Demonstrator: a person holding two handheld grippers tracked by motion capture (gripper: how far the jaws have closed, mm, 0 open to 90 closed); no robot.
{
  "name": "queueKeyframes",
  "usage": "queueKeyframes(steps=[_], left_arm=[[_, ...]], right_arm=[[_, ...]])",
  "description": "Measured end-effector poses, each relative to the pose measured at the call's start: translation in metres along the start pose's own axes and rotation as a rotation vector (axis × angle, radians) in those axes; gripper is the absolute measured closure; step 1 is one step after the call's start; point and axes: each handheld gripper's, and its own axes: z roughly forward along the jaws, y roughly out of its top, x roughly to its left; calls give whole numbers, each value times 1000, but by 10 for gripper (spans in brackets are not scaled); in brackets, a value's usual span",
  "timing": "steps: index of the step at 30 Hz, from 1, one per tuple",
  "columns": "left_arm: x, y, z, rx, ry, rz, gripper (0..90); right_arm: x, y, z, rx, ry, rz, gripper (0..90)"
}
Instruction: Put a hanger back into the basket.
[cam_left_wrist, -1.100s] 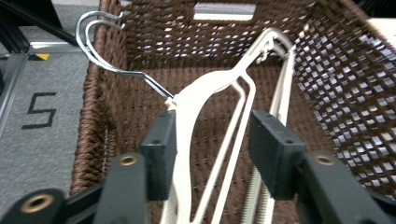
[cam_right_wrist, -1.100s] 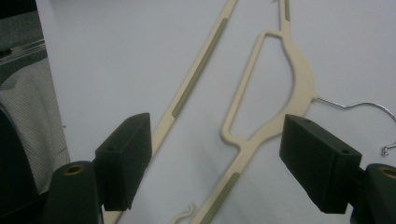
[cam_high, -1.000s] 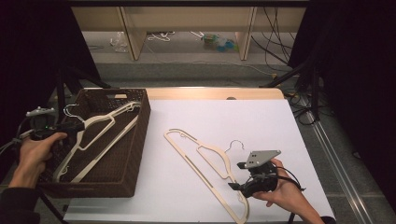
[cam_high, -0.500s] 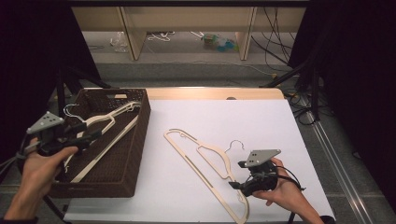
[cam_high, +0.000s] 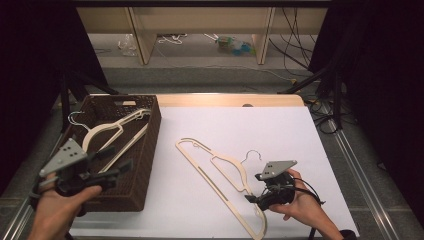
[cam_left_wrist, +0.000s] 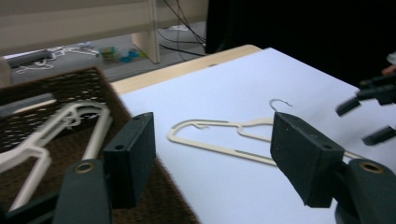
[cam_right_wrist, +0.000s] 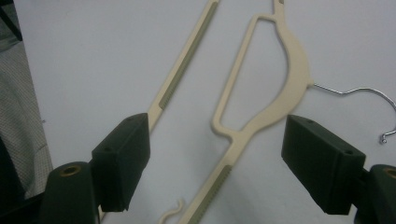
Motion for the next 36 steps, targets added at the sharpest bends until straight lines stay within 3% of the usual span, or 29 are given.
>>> queueKeyframes(steps=[2, 3, 5, 7, 11, 12, 16, 17, 20, 26, 30, 33, 35, 36], left_arm=[[-11, -6, 9, 34, -51, 18, 291], [-22, -14, 19, 56, -104, -3, 289], [-28, -17, 24, 61, -122, -6, 275], [-41, -26, 39, 75, -151, 31, 267], [-55, -38, 58, 73, -182, 35, 257], [-58, -41, 63, 69, -193, 42, 250], [-61, -51, 74, 71, -201, 25, 235], [-60, -58, 79, 83, -221, 28, 236], [-59, -64, 82, 88, -219, 54, 235], [-57, -76, 86, 86, -222, 20, 215], [-61, -81, 88, 98, -230, 46, 184], [-67, -86, 90, 99, -263, 52, 177], [-72, -89, 92, 109, -268, 91, 177], [-72, -89, 92, 109, -268, 91, 177]], right_arm=[[2, -1, 2, 1, -3, 21, 250], [1, -1, 1, 16, 2, 16, 250], [2, -2, 4, 11, -1, 16, 250], [0, -2, 4, 25, 4, 6, 249], [0, -3, 6, 14, -10, 3, 247], [0, -3, 4, 35, 0, 12, 244], [0, -3, 5, 36, 1, 19, 243], [0, -4, 6, 19, -13, 18, 243], [0, -4, 6, 33, -2, 14, 243], [0, -5, 10, 44, -16, 13, 246], [0, -7, 10, 102, -23, 13, 261], [0, -8, 13, 126, -30, 22, 277], [-1, -9, 15, 156, -33, 23, 278], [-2, -9, 16, 170, -30, 19, 278]])
